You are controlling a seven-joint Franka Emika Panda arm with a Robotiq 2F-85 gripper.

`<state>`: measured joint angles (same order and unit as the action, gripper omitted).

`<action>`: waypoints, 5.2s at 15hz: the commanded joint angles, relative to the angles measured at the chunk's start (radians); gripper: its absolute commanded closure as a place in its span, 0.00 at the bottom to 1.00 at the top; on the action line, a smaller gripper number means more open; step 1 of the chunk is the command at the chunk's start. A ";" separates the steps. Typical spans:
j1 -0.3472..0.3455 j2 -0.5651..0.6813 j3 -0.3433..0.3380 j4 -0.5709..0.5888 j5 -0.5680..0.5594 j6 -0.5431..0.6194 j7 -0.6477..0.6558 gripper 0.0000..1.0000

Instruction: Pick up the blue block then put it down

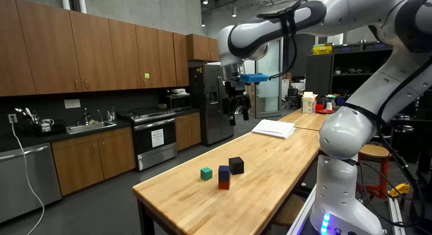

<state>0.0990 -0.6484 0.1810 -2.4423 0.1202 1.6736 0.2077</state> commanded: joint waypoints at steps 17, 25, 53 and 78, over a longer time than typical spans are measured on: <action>0.002 0.084 -0.008 -0.111 -0.051 0.265 -0.070 0.00; 0.006 0.251 -0.061 -0.175 -0.163 0.491 -0.261 0.00; -0.015 0.734 -0.109 -0.024 -0.206 0.754 -0.571 0.49; -0.002 0.543 -0.092 -0.091 -0.224 0.718 -0.500 0.69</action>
<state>0.0983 -0.0995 0.0929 -2.5055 -0.0761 2.3497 -0.3205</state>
